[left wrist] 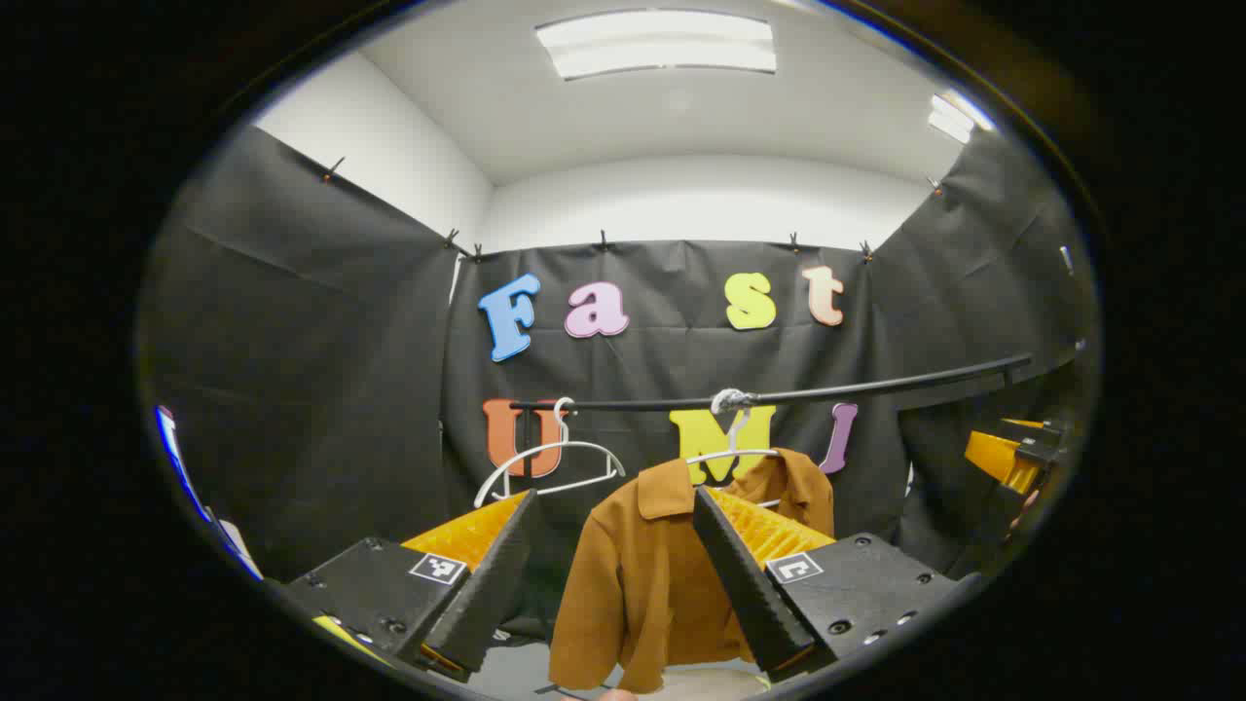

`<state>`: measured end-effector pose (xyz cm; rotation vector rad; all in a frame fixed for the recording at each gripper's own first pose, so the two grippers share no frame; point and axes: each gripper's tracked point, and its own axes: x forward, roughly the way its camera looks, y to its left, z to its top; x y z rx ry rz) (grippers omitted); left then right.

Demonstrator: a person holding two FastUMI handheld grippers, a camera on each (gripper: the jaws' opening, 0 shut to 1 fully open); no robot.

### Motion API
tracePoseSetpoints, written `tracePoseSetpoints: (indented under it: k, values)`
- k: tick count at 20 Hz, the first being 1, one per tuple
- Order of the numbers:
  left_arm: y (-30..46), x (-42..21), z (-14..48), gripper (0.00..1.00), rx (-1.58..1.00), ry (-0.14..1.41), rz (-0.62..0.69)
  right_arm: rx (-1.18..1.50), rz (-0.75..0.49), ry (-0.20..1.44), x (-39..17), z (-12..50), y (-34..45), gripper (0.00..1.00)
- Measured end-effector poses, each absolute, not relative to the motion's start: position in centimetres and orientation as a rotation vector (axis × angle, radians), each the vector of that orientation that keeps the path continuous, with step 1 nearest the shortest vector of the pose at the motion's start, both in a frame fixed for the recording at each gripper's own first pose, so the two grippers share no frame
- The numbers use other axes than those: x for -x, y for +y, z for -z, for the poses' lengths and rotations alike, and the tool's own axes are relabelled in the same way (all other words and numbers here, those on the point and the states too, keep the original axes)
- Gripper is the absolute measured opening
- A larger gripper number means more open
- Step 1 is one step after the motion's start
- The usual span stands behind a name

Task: Grasp the clothes on the hanger with both hands and then place them into the laundry hamper below.

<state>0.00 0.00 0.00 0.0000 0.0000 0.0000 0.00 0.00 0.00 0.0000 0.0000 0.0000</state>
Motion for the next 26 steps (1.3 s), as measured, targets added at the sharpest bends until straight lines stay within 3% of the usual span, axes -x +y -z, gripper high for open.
tracePoseSetpoints:
  k: [13, 26]
  values:
    - [-1.5, -1.8, 0.5, 1.00, -0.019, -0.003, 0.035, 0.003, 0.019, 0.023, -3.2, 1.7, -0.1, 0.99]
    - [-1.9, -3.8, 5.6, 0.96, 0.039, 0.093, 0.098, -0.012, 0.010, 0.121, -6.1, 6.5, 3.5, 1.00]
